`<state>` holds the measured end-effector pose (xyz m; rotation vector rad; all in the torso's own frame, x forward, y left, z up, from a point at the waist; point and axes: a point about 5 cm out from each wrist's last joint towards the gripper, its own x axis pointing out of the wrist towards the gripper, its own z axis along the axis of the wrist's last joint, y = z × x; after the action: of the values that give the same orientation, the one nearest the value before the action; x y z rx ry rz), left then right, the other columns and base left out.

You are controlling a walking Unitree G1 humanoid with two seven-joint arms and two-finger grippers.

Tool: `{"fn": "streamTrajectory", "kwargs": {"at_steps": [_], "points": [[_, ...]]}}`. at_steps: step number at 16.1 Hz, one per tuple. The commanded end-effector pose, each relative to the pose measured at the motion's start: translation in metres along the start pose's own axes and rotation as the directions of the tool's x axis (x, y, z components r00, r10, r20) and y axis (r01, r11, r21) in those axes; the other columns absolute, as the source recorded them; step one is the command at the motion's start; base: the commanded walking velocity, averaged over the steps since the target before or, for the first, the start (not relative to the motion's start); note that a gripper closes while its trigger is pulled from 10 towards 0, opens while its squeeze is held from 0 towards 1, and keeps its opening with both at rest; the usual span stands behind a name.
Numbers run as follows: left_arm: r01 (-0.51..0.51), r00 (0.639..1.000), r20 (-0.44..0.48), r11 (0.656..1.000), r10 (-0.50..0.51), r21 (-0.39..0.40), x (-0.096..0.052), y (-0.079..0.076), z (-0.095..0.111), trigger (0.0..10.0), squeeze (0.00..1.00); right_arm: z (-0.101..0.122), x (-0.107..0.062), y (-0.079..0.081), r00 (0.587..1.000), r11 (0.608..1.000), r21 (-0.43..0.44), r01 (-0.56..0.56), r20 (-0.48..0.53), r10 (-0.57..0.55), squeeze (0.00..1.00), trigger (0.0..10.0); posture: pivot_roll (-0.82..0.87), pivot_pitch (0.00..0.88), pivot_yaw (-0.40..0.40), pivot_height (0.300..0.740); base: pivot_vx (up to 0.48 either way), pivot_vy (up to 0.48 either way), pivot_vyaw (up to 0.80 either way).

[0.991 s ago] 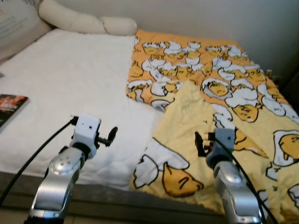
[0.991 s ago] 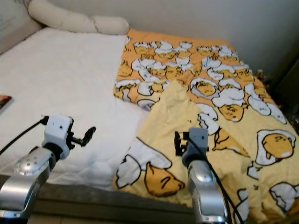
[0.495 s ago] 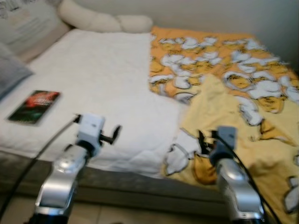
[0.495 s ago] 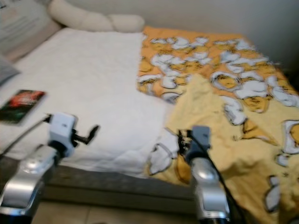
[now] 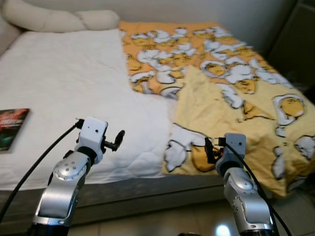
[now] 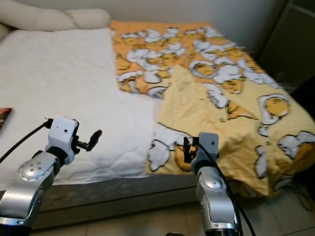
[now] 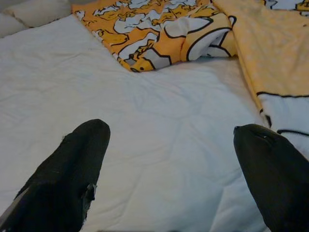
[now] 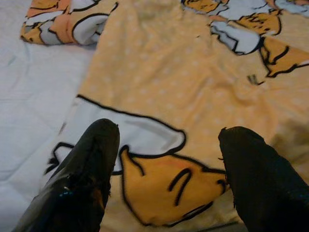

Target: Clean up the room

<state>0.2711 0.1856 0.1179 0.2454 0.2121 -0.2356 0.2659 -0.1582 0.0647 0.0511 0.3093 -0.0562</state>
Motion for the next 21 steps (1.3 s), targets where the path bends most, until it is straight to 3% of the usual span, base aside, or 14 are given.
{"fn": "streamTrajectory", "kwargs": {"at_steps": [1, 4, 11, 21], "points": [[-0.012, 1.000, -0.006, 1.000, 0.012, -0.002, 0.001, 0.001, -0.001, 10.0, 0.47, 0.001, 0.001, -0.001, 1.000, 1.000, -0.006, 0.005, -0.003, -0.005, 0.00, 10.0, 0.02, 0.000, -0.029, 0.740, 0.000, 0.000, 0.00], [-0.017, 1.000, 0.002, 1.000, 0.018, -0.006, 0.001, 0.001, 0.000, 10.0, 0.47, 0.006, 0.002, 0.009, 0.999, 0.999, -0.023, -0.048, -0.008, 0.048, 0.00, 10.0, 0.02, 0.000, -0.029, 0.740, 0.000, 0.000, 0.00], [-0.030, 0.999, 0.016, 0.998, 0.030, -0.054, 0.002, 0.002, 0.002, 10.0, 0.50, 0.007, 0.002, 0.008, 0.998, 0.998, -0.033, -0.060, -0.018, 0.060, 0.00, 10.0, 0.02, 0.000, -0.027, 0.740, 0.000, 0.000, 0.00], [-0.024, 1.000, 0.017, 0.997, 0.025, -0.068, 0.003, 0.003, 0.003, 10.0, 0.50, 0.008, 0.002, 0.010, 0.997, 0.996, -0.034, -0.078, -0.024, 0.077, 0.00, 10.0, 0.02, 0.000, -0.029, 0.740, 0.306, 0.000, 0.00]]}}
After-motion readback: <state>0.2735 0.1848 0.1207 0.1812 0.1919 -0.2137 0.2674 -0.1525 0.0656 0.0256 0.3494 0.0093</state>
